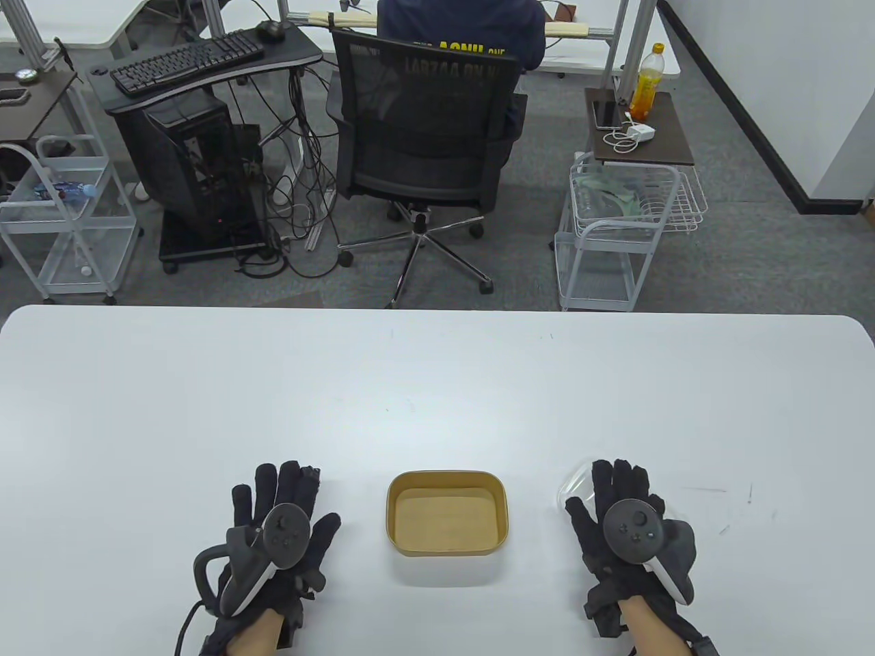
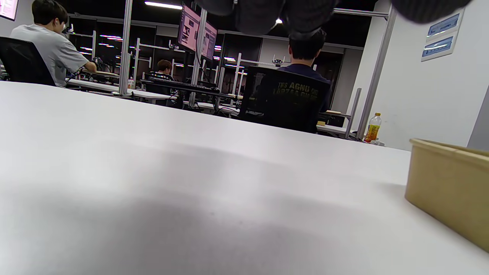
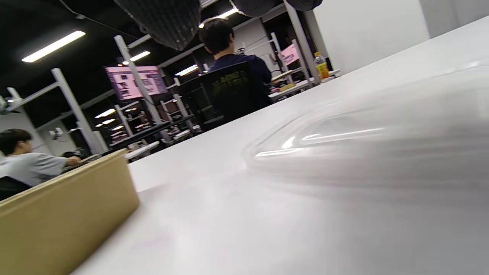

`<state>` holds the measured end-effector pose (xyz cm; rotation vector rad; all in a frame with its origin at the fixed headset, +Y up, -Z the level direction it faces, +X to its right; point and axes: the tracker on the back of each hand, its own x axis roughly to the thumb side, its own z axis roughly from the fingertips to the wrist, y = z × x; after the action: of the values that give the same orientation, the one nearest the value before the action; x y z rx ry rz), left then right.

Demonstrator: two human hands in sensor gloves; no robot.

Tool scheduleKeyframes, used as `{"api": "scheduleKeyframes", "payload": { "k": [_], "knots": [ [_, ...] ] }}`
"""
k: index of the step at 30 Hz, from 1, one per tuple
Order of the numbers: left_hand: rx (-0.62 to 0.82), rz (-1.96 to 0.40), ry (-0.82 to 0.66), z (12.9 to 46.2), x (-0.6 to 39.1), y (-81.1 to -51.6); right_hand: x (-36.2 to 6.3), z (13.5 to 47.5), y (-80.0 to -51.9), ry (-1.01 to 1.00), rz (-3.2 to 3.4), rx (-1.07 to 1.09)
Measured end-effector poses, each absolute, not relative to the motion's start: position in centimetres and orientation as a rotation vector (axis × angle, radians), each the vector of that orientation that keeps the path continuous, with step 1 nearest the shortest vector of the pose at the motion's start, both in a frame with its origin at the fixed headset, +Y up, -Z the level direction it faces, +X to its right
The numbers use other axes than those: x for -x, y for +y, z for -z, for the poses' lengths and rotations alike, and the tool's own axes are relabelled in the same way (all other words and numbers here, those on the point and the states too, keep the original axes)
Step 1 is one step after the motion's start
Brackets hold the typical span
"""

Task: Cover the takeout box

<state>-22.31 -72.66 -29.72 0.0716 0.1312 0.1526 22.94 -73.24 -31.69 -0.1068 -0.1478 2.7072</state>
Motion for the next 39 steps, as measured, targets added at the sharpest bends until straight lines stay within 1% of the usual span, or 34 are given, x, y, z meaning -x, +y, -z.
{"api": "scheduleKeyframes", "payload": {
  "k": [7, 9, 12, 19, 21, 27, 34, 39],
  "knots": [
    [-0.07, -0.181, 0.116, 29.7, 22.1, -72.7, -26.5, 31.8, -72.8, -0.12, -2.734, 0.492],
    [-0.087, -0.198, 0.121, 29.6, 22.3, -72.4, -27.7, 31.9, -72.9, -0.05, -2.758, 0.635],
    [-0.089, -0.212, 0.123, 29.6, 22.4, -72.4, -28.8, 32.0, -73.4, 0.064, -2.788, 0.764],
    [-0.072, -0.214, 0.116, 29.5, 22.3, -72.5, -28.7, 32.7, -75.3, 0.313, -2.844, 0.845],
    [-0.066, -0.219, 0.119, 29.4, 22.4, -72.6, -28.5, 32.9, -75.6, 0.347, -2.874, 0.863],
    [-0.061, -0.228, 0.125, 29.4, 22.5, -72.7, -29.1, 33.0, -75.7, 0.331, -2.826, 0.919],
    [-0.052, -0.227, 0.125, 29.4, 22.2, -72.8, -31.6, 32.3, -76.0, 0.344, -2.546, 0.963],
    [-0.045, -0.228, 0.13, 29.3, 22.2, -72.8, -31.6, 32.3, -75.9, 0.34, -2.545, 0.955]
  ]
}}
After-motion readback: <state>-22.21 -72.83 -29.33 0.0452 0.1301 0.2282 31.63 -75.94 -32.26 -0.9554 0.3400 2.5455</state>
